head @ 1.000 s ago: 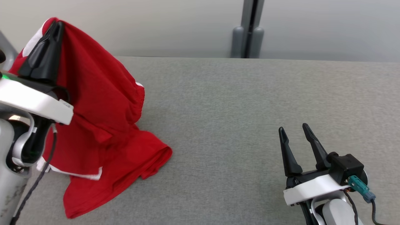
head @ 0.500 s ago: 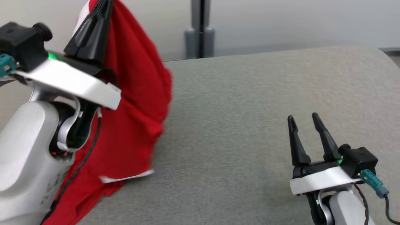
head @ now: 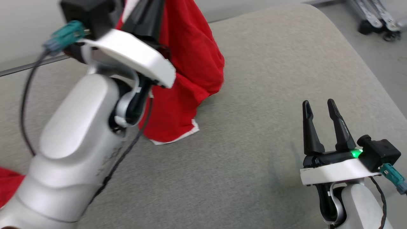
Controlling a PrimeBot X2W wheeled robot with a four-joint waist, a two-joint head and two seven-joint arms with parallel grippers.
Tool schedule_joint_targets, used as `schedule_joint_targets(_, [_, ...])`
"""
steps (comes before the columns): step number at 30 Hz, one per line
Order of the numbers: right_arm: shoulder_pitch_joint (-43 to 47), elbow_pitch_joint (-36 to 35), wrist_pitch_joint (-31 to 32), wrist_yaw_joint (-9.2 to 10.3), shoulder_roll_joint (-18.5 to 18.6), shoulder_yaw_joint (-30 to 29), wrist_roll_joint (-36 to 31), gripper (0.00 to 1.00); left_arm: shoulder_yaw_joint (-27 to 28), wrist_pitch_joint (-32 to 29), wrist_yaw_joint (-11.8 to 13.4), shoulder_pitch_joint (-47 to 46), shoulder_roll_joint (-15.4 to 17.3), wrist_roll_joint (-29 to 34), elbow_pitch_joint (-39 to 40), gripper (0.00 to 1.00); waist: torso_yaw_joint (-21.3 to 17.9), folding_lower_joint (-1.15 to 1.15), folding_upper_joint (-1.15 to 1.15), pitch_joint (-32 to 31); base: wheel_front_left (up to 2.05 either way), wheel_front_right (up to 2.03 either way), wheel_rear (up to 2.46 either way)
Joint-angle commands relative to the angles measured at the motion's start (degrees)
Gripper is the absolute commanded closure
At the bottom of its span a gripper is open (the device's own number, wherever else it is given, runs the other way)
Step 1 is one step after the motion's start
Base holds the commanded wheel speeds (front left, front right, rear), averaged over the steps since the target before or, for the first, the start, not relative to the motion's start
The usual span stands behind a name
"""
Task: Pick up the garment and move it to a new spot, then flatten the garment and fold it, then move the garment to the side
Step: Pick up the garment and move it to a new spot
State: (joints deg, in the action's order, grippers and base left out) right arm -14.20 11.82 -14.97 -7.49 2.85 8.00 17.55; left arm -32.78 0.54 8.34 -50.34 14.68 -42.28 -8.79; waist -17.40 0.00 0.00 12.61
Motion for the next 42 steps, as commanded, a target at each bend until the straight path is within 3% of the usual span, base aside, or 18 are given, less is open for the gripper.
schedule_joint_targets(1, [-0.5,-0.3,-0.3,0.0,0.1,0.1,0.3,0.0,-0.4,0.3,-0.1,-1.4,-0.9,0.1,-1.8,1.0,-3.7,0.0,0.0,2.8,0.0,0.0,0.0])
schedule_joint_targets(2, [-0.4,-0.3,-0.3,0.0,0.1,0.3,0.6,0.0,-1.0,0.3,-0.2,-1.8,-2.1,-0.1,-4.0,0.38,-4.2,0.0,0.0,3.1,0.0,0.0,0.0])
schedule_joint_targets(3, [-0.3,-0.2,-0.3,0.0,0.0,0.6,0.7,0.0,-2.0,-0.1,-0.8,-2.2,-3.1,0.1,-6.4,0.0,-4.7,0.0,0.0,3.3,0.0,0.0,0.0])
schedule_joint_targets(7, [-0.3,0.2,-0.3,0.0,0.1,1.4,1.3,0.0,-3.8,2.2,-2.8,-4.0,-6.5,0.4,-13.7,0.0,-5.9,0.0,0.0,3.5,0.0,0.0,0.0])
schedule_joint_targets(11, [0.1,-0.1,-0.3,0.0,0.0,0.7,1.1,0.0,-2.9,6.1,-4.3,-4.8,-7.2,0.2,-17.5,0.0,-4.3,0.0,0.0,3.2,0.0,0.0,0.0])
schedule_joint_targets(17, [1.0,-0.2,-0.3,0.0,0.1,-0.6,-1.0,0.0,-0.5,11.2,-5.7,-2.7,-3.8,0.1,-19.3,0.0,1.8,0.0,0.0,1.3,0.0,0.0,0.0])
schedule_joint_targets(23, [2.1,-0.1,-0.3,0.0,0.1,-1.6,-4.3,0.0,2.3,14.3,-6.5,5.9,2.7,2.2,-16.0,0.0,10.7,0.0,0.0,-1.3,0.0,0.0,0.0])
schedule_joint_targets(28, [2.8,0.2,-0.3,0.0,0.1,-2.3,-5.6,0.0,5.6,14.6,-6.2,14.7,3.7,4.0,-10.0,0.0,14.8,0.0,0.0,-2.7,0.0,0.0,0.0])
schedule_joint_targets(36, [5.2,1.1,-0.3,0.0,0.1,-2.2,-6.9,0.0,14.0,14.6,-8.4,33.1,-1.4,11.1,-0.9,0.0,19.8,0.0,0.0,-5.2,0.0,0.0,0.0])
schedule_joint_targets(42, [5.8,1.8,-0.3,0.0,0.1,-1.1,-6.8,0.0,20.2,14.6,-11.6,38.5,-6.0,15.2,0.0,0.0,20.9,0.0,0.0,-6.2,0.0,0.0,0.0])
